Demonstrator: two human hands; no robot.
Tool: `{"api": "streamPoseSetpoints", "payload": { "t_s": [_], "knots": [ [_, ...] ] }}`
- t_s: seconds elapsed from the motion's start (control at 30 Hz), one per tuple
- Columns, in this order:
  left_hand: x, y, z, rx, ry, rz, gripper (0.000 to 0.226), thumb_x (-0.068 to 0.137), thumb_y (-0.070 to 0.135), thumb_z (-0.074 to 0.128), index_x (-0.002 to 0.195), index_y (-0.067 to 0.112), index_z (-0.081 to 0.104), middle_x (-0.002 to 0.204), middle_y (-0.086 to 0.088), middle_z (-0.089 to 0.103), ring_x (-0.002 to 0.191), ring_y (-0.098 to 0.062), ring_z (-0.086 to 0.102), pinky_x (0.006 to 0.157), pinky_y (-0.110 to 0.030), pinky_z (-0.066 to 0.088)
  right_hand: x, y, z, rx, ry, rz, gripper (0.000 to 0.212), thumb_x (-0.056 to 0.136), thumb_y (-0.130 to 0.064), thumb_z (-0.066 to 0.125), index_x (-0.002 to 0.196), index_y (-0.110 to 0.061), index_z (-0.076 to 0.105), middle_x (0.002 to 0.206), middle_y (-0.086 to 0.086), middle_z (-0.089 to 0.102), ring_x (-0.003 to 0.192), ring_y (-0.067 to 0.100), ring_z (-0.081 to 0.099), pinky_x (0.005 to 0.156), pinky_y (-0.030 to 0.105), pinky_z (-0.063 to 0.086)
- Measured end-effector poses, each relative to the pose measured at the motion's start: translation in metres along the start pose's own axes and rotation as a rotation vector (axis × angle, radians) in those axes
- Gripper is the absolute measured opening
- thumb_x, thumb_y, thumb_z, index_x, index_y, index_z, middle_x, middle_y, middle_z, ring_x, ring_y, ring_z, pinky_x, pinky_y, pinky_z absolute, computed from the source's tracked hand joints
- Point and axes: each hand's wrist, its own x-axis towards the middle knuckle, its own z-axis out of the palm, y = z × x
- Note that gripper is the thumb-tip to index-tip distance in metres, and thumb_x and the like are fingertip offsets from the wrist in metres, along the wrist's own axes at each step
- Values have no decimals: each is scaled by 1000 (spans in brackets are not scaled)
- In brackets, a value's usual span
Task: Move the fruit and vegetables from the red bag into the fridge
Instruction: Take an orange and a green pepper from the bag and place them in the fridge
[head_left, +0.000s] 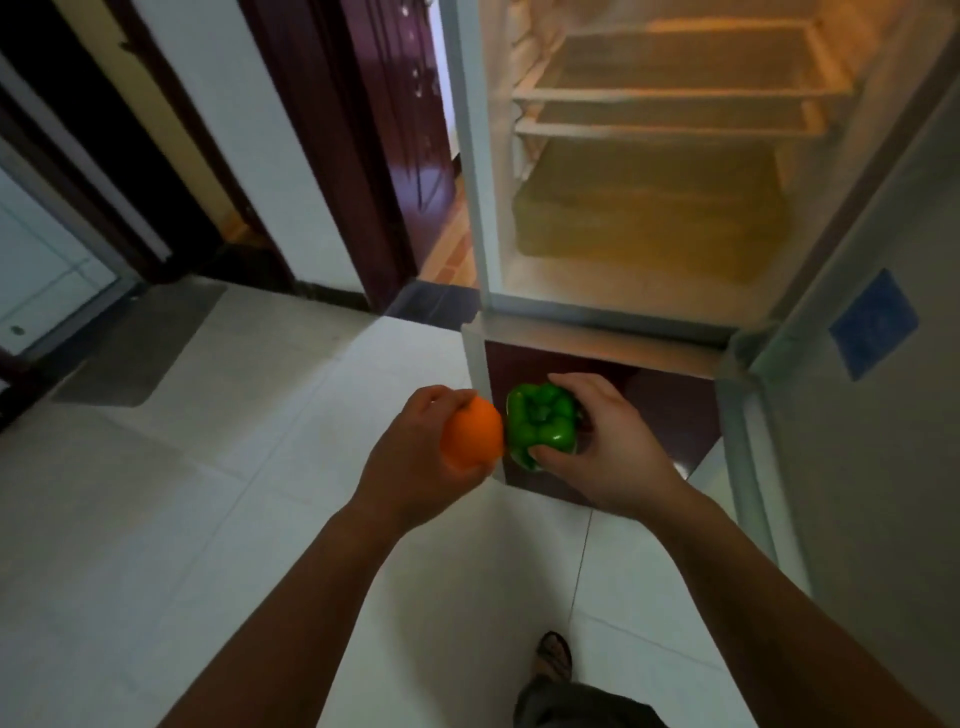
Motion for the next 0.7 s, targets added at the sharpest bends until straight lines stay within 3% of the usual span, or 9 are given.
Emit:
{"api": "streamPoseSetpoints", "payload": {
  "t_s": [0.13, 0.23, 0.33, 0.5, 0.7],
  "knots": [
    [71, -7, -4, -14, -38, 74, 81, 67, 43, 78, 134, 24, 38, 140, -2, 40, 121, -21, 45, 91, -31, 43, 53, 12, -15, -5, 78, 22, 71, 70, -30, 78, 131, -26, 43, 120, -16, 39, 107, 0, 42, 90, 13, 37],
    [117, -9, -3, -71, -71, 123, 84, 62, 52, 74, 133, 27, 39, 139, 0, 39, 119, -19, 45, 87, -28, 41, 84, 23, -24, -3, 132, 59, 71, 69, -32, 78, 130, -27, 43, 121, -14, 43, 107, 2, 45, 90, 15, 40],
    [173, -2, -1, -112, -111, 150, 80, 65, 48, 76, 133, 33, 37, 140, 7, 34, 120, -16, 42, 87, -27, 39, 117, 32, -37, -30, 224, 102, 71, 69, -29, 79, 130, -23, 44, 120, -12, 43, 106, 2, 45, 85, 7, 37],
    [267, 18, -6, -77, -159, 306, 75, 68, 40, 76, 132, 36, 37, 138, 11, 31, 117, -17, 44, 88, -32, 44, 176, 39, -65, -86, 394, 191, 72, 67, -28, 80, 129, -19, 45, 123, -3, 45, 109, 10, 47, 93, 32, 47],
    [358, 40, -38, -155, -128, 529, 78, 68, 36, 78, 133, 36, 36, 139, 8, 33, 119, -16, 42, 88, -34, 44, 233, 25, -105, -3, 629, 190, 76, 68, -25, 80, 134, -20, 41, 123, -9, 48, 111, 6, 48, 89, 25, 48]
  ]
}}
